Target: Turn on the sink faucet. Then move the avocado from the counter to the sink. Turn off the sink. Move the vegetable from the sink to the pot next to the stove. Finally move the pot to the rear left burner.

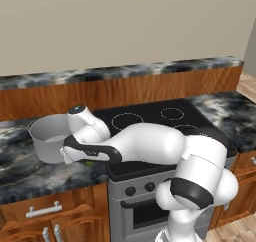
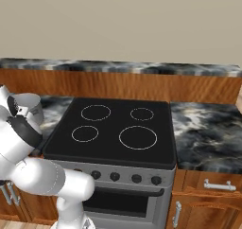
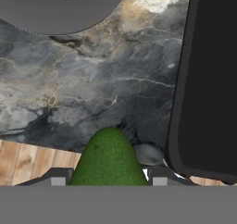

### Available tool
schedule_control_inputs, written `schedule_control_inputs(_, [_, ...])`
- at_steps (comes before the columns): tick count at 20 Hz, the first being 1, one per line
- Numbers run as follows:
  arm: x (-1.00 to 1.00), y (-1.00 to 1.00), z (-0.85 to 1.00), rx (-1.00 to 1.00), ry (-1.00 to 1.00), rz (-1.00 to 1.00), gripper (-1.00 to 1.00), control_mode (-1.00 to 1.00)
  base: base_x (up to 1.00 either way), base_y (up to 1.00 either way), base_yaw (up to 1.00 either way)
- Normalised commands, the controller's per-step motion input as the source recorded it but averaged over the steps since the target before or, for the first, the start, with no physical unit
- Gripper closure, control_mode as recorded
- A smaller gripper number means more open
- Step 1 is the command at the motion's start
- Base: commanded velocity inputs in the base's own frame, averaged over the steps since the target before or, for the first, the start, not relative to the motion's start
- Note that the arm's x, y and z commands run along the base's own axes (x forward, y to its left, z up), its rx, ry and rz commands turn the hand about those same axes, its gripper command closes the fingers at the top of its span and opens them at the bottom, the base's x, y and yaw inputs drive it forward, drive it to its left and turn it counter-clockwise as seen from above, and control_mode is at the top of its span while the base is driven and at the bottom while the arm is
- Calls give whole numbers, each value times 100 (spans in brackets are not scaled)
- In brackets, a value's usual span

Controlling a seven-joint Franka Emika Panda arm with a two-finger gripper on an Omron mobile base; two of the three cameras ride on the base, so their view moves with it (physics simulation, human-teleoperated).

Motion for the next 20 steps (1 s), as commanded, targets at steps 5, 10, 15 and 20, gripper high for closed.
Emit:
schedule_control_inputs(5, [0, 0, 0, 0, 0, 0, 100, 100, 0, 0, 0])
schedule_control_inputs(10, [0, 0, 0, 0, 0, 0, 100, 100, -2, 0, 0])
schedule_control_inputs(15, [-13, 5, 8, 0, -2, -7, 100, -100, 0, 0, 0])
schedule_control_inputs(20, [-1, 0, 50, 0, -4, -11, 100, -100, 0, 0, 0])
